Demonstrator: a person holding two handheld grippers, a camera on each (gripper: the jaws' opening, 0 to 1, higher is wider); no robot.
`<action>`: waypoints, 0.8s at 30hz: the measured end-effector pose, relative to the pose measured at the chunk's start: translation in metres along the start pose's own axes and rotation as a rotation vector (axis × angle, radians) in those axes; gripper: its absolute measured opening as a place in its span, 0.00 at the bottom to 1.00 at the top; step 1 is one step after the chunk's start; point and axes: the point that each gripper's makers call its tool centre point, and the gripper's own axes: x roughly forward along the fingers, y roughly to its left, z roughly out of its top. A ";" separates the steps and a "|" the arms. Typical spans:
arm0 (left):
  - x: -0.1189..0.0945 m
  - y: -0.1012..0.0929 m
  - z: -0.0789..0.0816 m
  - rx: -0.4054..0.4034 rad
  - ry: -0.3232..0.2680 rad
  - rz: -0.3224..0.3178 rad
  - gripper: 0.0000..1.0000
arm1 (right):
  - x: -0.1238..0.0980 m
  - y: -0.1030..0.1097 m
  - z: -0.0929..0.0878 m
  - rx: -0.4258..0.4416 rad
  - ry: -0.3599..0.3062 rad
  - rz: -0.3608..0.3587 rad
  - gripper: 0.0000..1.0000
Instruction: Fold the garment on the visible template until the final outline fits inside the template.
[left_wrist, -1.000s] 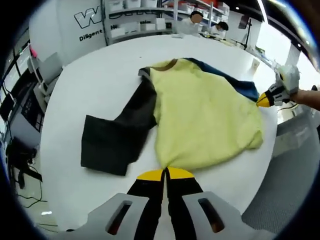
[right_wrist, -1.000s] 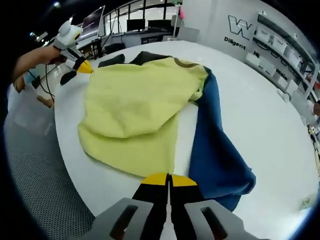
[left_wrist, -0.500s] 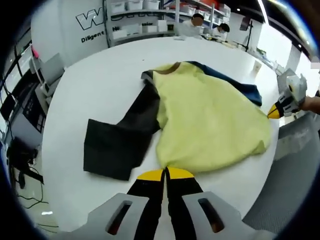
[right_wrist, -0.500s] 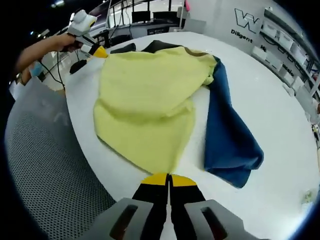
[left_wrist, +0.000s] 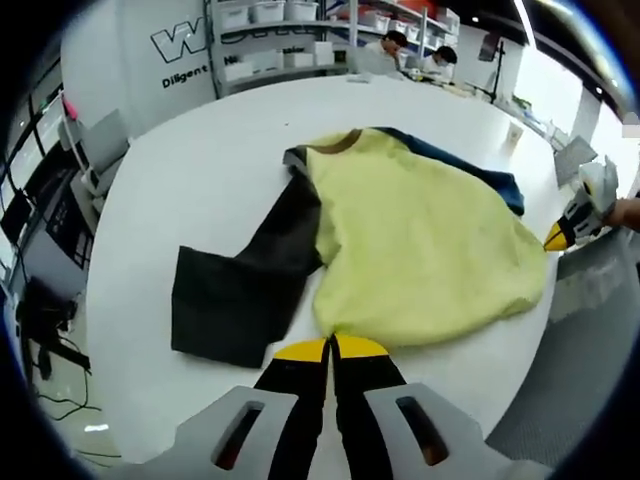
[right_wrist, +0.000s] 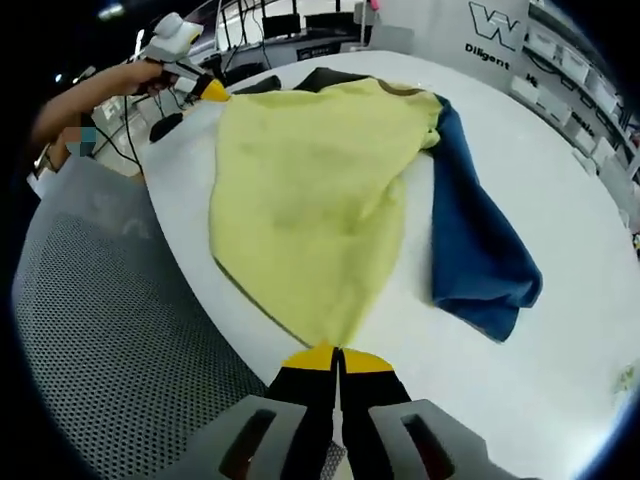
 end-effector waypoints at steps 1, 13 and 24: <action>-0.001 0.000 0.001 0.001 -0.001 0.001 0.08 | 0.000 0.000 0.000 -0.004 -0.003 0.000 0.00; -0.001 -0.005 -0.005 0.013 0.003 -0.026 0.08 | -0.001 -0.001 0.001 -0.086 -0.016 -0.020 0.00; 0.005 -0.027 0.030 0.059 -0.055 -0.106 0.08 | -0.009 -0.010 0.012 -0.049 -0.071 -0.048 0.05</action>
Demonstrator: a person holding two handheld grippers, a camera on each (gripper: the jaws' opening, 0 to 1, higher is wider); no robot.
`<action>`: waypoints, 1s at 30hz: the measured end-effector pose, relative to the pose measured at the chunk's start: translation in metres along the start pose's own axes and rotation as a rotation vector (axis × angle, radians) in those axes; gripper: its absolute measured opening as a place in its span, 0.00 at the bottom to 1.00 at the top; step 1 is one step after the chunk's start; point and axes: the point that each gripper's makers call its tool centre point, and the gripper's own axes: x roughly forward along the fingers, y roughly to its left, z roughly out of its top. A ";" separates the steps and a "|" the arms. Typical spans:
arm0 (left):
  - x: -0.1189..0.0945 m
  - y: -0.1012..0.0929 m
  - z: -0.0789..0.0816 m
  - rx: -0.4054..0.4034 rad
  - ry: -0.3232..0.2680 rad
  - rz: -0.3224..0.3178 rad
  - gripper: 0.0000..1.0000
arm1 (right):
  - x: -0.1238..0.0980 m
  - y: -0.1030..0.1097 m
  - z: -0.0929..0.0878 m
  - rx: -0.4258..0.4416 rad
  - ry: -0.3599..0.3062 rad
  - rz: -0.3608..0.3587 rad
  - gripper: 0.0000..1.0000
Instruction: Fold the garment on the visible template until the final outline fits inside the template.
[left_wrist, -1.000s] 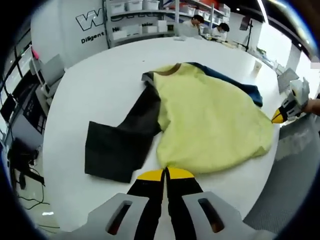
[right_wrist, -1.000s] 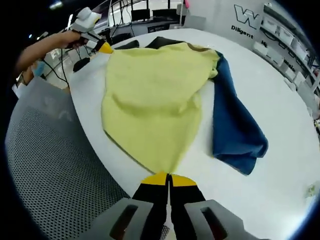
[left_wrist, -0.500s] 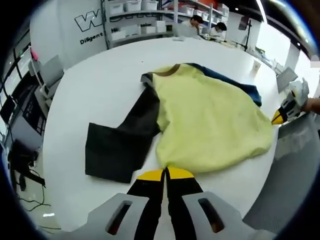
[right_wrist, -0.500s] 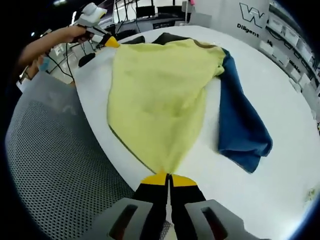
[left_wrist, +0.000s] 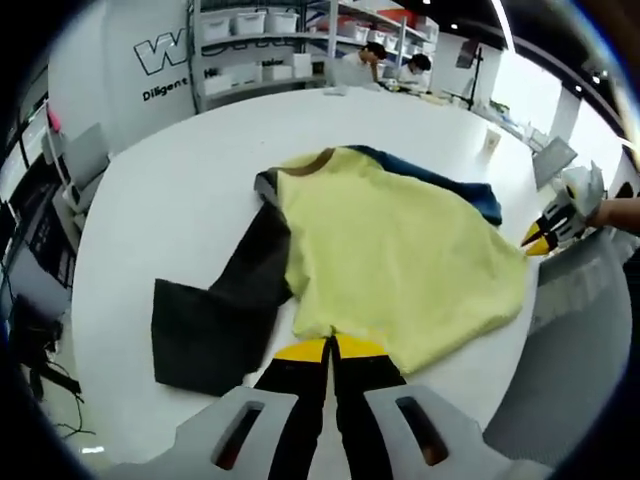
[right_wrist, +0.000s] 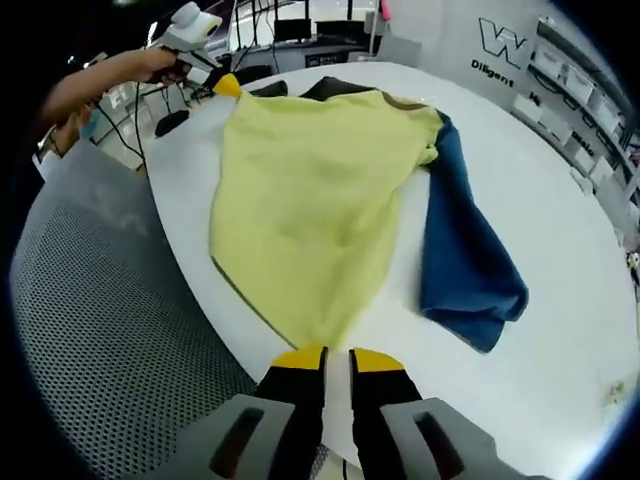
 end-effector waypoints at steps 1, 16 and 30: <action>0.003 -0.002 0.004 0.007 -0.001 -0.007 0.08 | 0.000 -0.001 0.004 0.009 -0.014 -0.002 0.06; 0.029 -0.028 0.065 0.064 -0.054 -0.090 0.08 | 0.012 0.027 0.084 -0.066 -0.181 0.087 0.16; 0.041 -0.033 0.086 0.039 -0.075 -0.112 0.08 | 0.043 0.075 0.141 -0.156 -0.231 0.209 0.20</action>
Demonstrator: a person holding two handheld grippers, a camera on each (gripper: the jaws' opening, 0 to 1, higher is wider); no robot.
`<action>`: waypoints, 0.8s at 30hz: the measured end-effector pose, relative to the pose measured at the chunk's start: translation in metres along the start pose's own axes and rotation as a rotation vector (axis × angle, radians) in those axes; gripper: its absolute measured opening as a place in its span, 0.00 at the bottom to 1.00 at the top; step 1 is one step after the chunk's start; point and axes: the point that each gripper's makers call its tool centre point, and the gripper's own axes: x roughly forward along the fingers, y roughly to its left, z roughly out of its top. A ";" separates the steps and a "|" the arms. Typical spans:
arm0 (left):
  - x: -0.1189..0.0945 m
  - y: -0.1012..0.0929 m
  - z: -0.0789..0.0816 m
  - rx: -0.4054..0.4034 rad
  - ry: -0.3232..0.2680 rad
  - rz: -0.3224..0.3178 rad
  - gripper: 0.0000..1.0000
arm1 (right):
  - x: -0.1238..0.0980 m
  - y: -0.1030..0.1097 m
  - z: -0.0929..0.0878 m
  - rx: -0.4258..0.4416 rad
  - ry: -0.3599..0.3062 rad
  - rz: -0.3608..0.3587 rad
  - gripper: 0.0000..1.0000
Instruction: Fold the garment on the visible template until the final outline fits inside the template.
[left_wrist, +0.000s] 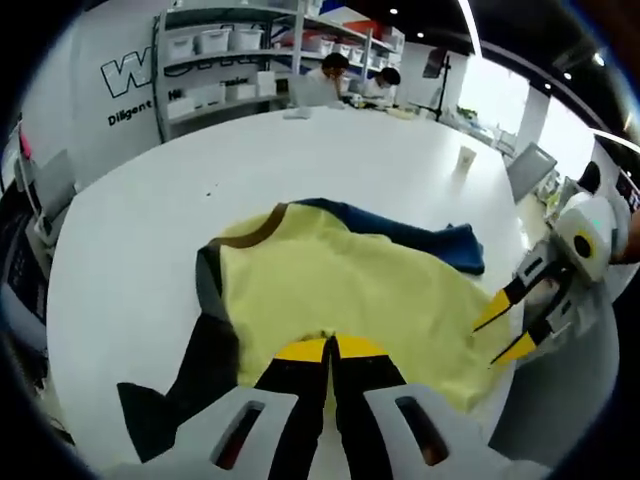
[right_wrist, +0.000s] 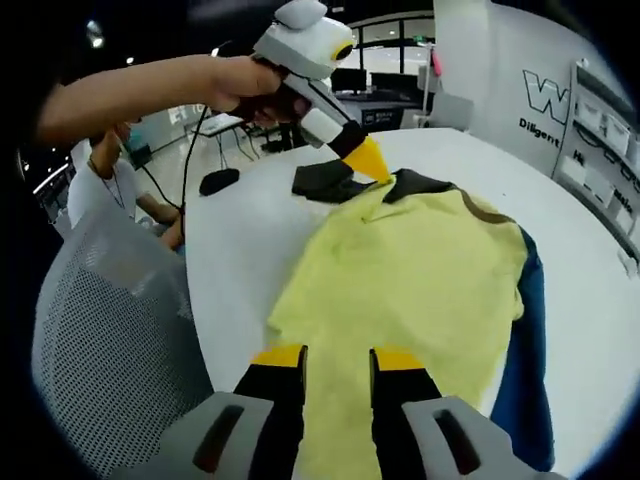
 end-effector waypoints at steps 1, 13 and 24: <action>-0.001 0.001 0.001 -0.008 -0.006 0.002 0.08 | 0.005 0.003 0.004 -0.009 -0.003 0.010 0.21; 0.000 0.005 0.013 -0.066 -0.059 0.007 0.08 | 0.043 0.007 0.034 0.071 -0.034 -0.010 0.14; -0.002 0.007 0.017 -0.087 -0.085 0.008 0.08 | 0.044 0.003 0.032 0.107 0.003 -0.007 0.00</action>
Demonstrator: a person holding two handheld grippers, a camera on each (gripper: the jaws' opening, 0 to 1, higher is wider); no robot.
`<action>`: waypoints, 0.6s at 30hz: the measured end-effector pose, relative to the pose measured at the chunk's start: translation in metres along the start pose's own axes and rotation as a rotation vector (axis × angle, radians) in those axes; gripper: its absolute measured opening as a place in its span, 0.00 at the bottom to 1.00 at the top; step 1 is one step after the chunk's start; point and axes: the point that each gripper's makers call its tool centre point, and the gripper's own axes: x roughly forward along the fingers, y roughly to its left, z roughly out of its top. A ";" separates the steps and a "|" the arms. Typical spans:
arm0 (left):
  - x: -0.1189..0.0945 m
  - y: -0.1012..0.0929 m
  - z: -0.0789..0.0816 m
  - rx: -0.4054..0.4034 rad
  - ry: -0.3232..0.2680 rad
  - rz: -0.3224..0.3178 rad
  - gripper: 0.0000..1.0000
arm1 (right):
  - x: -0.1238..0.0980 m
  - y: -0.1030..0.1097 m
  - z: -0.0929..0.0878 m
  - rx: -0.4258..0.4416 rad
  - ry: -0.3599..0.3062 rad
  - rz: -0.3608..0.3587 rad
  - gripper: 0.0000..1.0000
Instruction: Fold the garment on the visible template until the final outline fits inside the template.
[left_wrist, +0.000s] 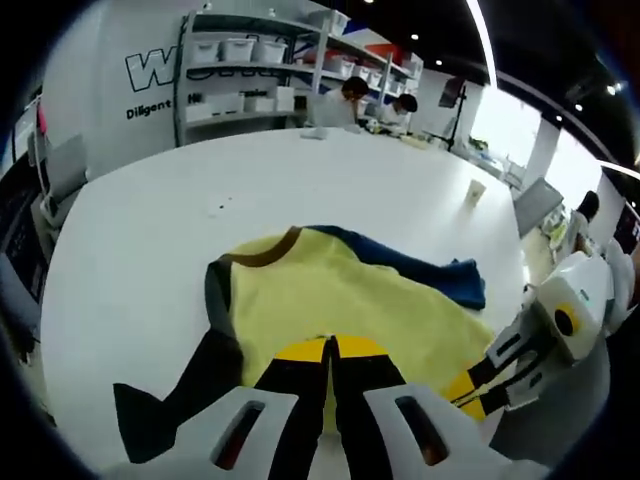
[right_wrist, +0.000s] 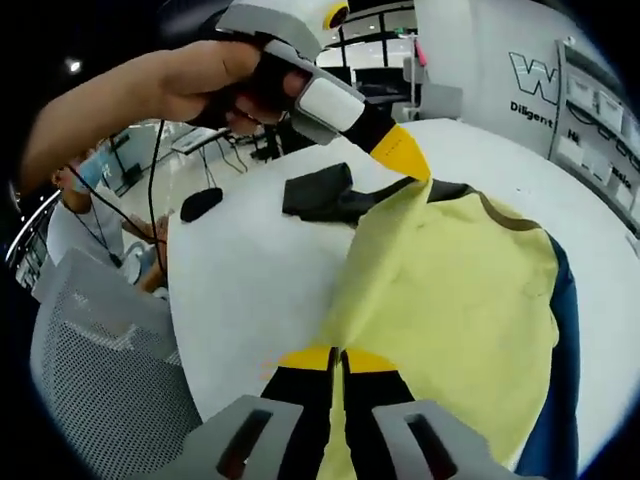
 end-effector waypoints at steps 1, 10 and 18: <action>0.000 0.000 0.000 0.000 -0.001 -0.001 0.08 | 0.000 0.000 0.000 0.007 0.001 0.001 0.00; -0.004 0.007 -0.011 0.044 -0.012 0.026 0.08 | -0.010 -0.014 0.010 -0.008 -0.028 -0.046 0.00; -0.012 0.013 -0.030 0.053 0.006 0.035 0.18 | -0.016 -0.035 0.007 0.013 -0.030 -0.086 0.00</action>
